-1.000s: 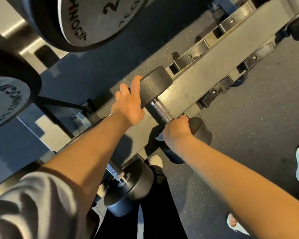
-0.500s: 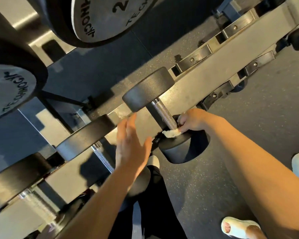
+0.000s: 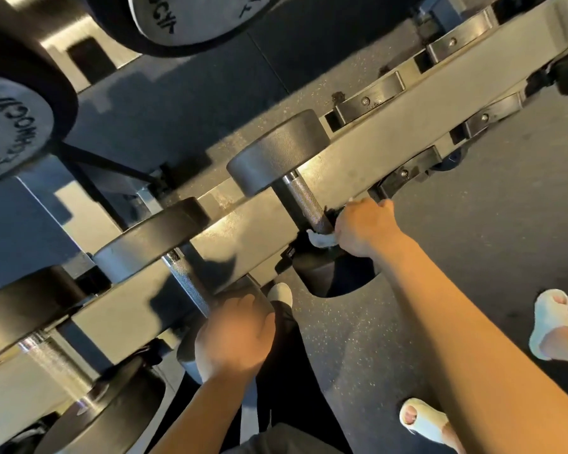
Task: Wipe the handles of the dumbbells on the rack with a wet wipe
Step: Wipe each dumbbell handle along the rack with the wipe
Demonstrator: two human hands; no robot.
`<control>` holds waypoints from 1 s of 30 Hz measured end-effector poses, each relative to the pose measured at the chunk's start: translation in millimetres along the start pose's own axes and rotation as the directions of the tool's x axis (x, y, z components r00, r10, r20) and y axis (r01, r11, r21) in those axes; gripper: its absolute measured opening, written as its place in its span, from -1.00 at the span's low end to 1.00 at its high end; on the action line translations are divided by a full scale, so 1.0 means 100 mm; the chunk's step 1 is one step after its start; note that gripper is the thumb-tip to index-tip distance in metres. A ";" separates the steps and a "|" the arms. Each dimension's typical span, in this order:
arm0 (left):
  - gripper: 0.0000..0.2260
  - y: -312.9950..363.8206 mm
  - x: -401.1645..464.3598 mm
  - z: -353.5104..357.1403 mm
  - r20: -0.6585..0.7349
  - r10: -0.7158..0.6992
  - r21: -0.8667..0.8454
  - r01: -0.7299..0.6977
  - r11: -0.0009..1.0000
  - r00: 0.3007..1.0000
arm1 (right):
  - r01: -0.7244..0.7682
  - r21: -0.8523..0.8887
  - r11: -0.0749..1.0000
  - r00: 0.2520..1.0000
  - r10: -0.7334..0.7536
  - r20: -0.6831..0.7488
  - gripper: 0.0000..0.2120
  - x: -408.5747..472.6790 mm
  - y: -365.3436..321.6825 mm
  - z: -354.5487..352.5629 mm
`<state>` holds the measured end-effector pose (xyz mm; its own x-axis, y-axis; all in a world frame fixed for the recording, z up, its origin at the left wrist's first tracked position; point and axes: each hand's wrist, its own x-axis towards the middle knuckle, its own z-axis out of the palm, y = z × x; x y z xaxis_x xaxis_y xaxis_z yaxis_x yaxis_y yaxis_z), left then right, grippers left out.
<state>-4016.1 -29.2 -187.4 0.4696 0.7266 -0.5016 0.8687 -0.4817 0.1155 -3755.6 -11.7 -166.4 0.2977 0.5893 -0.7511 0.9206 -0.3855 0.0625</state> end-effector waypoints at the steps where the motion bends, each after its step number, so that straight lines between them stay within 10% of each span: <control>1: -0.55 0.00 0.00 0.01 -0.020 0.003 0.000 -0.003 1.000 1.000 | 0.066 -0.077 0.995 0.997 -0.069 -0.033 -0.91 -0.04 -0.04 -0.01; 5: -0.61 0.03 0.00 -0.01 -0.032 -0.001 0.012 0.001 1.000 0.999 | 0.241 -0.049 0.969 0.970 -0.242 0.004 -0.87 -0.10 -0.14 -0.08; 17: -0.61 0.02 0.00 0.11 -0.172 -0.001 -0.002 0.001 1.000 0.985 | 0.103 -0.177 0.979 0.986 -0.076 0.151 -0.68 -0.01 -0.45 -0.11; 21: -0.60 -0.01 -0.02 0.17 -0.233 0.005 -0.037 -0.014 0.999 0.972 | 0.082 0.105 0.991 0.996 -0.080 -0.025 -0.78 -0.04 0.01 -0.10; 26: -0.59 0.03 -0.03 0.20 -0.219 -0.023 -0.028 0.018 0.999 0.975 | -0.017 0.790 0.613 0.997 0.070 -0.033 -0.71 0.19 -0.08 -0.06; 30: -0.60 0.04 -0.02 0.20 -0.227 -0.029 -0.021 0.025 0.999 0.973 | -0.069 0.995 0.067 0.996 0.055 0.065 -0.83 0.40 -0.44 -0.18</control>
<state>-4017.3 -42.3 -202.6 0.4675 0.8327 -0.2969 0.8833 -0.4529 0.1209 -3779.8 41.7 -186.8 0.3310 0.5197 -0.7876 -0.2107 -0.7729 -0.5986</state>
